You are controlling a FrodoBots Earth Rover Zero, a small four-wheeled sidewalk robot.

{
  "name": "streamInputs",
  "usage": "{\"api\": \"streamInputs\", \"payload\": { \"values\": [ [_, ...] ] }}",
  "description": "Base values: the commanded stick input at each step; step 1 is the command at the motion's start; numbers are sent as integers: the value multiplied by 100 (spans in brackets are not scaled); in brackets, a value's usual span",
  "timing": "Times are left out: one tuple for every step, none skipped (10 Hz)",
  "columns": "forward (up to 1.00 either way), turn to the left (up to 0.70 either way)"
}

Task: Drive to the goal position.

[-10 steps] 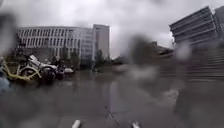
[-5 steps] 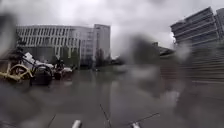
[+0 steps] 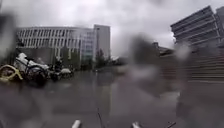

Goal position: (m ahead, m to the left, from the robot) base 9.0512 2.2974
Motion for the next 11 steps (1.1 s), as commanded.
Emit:
{"api": "streamInputs", "payload": {
  "values": [
    [70,7],
    [70,4],
    [70,2],
    [70,2],
    [70,2],
    [70,2],
    [70,0],
    [70,1],
    [70,2],
    [70,2],
    [70,1]
  ]
}}
